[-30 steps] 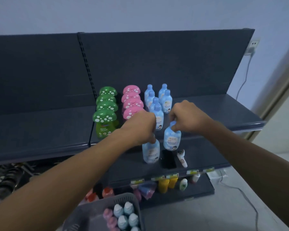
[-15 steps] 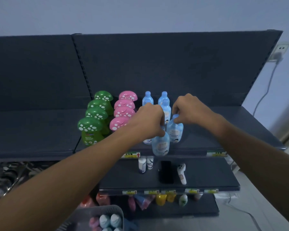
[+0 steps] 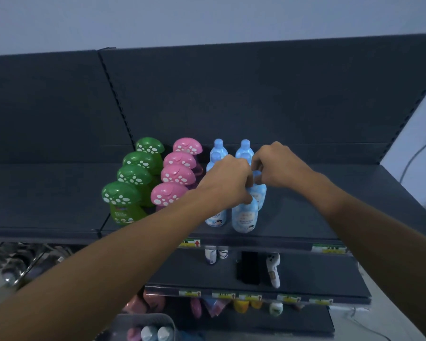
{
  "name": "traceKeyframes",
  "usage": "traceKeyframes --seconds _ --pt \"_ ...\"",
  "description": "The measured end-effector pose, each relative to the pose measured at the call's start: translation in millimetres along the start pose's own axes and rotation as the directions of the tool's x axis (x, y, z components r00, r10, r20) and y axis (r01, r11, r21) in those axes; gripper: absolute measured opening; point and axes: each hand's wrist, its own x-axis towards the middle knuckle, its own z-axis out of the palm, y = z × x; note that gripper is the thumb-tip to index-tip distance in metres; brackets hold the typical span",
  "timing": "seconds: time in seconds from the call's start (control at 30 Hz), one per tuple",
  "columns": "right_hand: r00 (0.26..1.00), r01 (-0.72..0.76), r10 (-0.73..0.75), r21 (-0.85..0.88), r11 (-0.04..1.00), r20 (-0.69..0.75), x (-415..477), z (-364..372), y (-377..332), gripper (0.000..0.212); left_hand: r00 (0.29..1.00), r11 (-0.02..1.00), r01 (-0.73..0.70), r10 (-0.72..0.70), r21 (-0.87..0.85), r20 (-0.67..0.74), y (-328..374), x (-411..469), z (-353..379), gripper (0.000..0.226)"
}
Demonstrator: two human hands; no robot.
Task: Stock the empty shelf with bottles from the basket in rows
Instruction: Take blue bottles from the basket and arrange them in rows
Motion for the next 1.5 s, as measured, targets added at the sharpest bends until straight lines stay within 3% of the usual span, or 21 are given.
traceKeyframes --seconds 0.13,0.43,1.2,1.5 --pt "1.000 -0.004 0.003 0.027 1.000 0.014 8.2 3.0 4.9 0.023 1.000 1.000 0.010 -0.010 0.007 0.007 1.5 10.8 6.3 0.019" --pt "0.999 -0.014 0.012 0.049 0.999 0.034 21.1 4.1 5.6 0.034 0.999 0.999 0.024 -0.023 -0.028 0.023 -3.5 27.5 17.3 0.019" --pt "0.994 -0.074 0.061 0.149 0.986 0.091 32.6 4.9 13.1 0.023 1.000 0.997 0.015 -0.014 -0.071 0.015 -11.0 28.5 22.4 0.029" --pt "0.997 -0.068 0.069 -0.014 0.998 0.017 22.2 -1.8 -5.7 0.024 0.998 0.999 0.002 -0.005 -0.040 -0.064 -31.8 9.2 4.0 0.031"
